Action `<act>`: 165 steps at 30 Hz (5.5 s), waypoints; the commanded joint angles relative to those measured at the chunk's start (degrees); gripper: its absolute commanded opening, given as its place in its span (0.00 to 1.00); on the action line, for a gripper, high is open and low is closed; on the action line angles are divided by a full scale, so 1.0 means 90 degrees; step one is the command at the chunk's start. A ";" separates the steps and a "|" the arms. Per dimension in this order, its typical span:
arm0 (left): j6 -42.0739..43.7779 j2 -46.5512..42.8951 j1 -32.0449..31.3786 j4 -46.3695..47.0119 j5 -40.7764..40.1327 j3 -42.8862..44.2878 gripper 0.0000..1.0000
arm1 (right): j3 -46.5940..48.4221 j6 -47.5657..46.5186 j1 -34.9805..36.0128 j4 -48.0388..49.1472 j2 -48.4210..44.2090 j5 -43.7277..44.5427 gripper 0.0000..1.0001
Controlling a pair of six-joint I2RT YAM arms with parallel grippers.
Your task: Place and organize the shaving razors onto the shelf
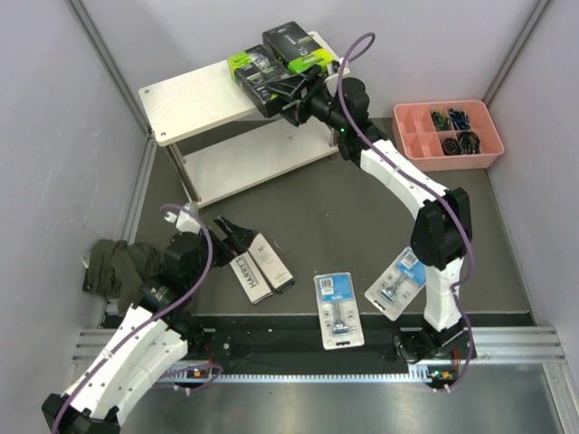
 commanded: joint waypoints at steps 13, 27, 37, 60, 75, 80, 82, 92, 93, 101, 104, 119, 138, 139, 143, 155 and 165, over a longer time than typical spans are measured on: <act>0.2238 0.4223 0.0015 0.0876 0.1601 0.4925 0.09 | -0.0081 -0.0028 -0.0215 0.0144 -0.0563 -0.0111 0.72; 0.1516 0.6157 0.0434 0.2234 0.2402 0.6674 0.00 | -0.0071 0.0051 -0.0264 0.0193 -0.0534 -0.0287 0.73; 0.1457 0.6998 0.1001 0.2205 0.2675 0.7387 0.00 | -0.0062 0.0129 -0.0293 0.0290 -0.0485 -0.0365 0.73; 0.1301 0.7721 0.1157 0.2429 0.3105 0.7876 0.00 | -0.1057 0.0012 -0.0293 0.0466 -0.1100 -0.0629 0.79; 0.1222 0.6688 0.1148 0.3191 0.4208 0.6549 0.41 | -0.2541 -0.0651 -0.0293 0.0125 -0.2603 -0.0600 0.85; 0.1388 0.5964 0.1128 0.3250 0.4219 0.5582 0.71 | -0.3175 -0.1081 -0.0293 -0.0401 -0.3169 -0.0473 0.88; 0.1437 0.5603 0.1128 0.3153 0.4102 0.5232 0.82 | -0.3322 -0.1316 -0.0303 -0.0597 -0.3394 -0.0444 0.89; 0.1320 0.4167 0.1128 0.2167 0.3467 0.3834 0.99 | -0.4747 -0.2019 -0.0303 -0.1311 -0.4253 -0.0375 0.92; 0.1320 0.3973 0.1128 0.2069 0.3418 0.3640 0.99 | -0.4836 -0.2116 -0.0284 -0.1359 -0.4303 -0.0346 0.92; 0.1096 0.3180 0.1128 0.0772 0.2842 0.2691 0.99 | -0.5686 -0.2634 -0.0021 -0.1897 -0.4557 -0.0083 0.92; 0.0979 0.3034 0.1128 0.0225 0.2803 0.2408 0.99 | -0.6018 -0.2674 0.0116 -0.1810 -0.4518 0.0005 0.92; 0.0100 0.2710 0.1089 -0.0315 0.2705 0.0718 0.99 | -0.6041 -0.3169 0.1951 -0.2293 -0.3046 0.0980 0.91; -0.0311 0.3366 0.1089 -0.1233 0.1943 0.1040 0.98 | -0.4495 -0.4676 0.3486 -0.3919 -0.1716 0.2857 0.87; -0.0320 0.3375 0.1089 -0.1233 0.1924 0.1059 0.98 | -0.4476 -0.4676 0.3505 -0.3899 -0.1667 0.2828 0.87; -0.0360 0.3463 0.1089 -0.1252 0.1913 0.1069 0.98 | -0.4407 -0.4686 0.3583 -0.3841 -0.1491 0.2750 0.84; -0.0282 0.3570 0.1089 -0.1233 0.1953 0.1001 0.98 | -0.4339 -0.4715 0.3720 -0.3743 -0.1130 0.2593 0.76; -0.0252 0.3629 0.1089 -0.1174 0.2011 0.0884 0.98 | -0.4075 -0.4851 0.4003 -0.3977 -0.1042 0.3062 0.76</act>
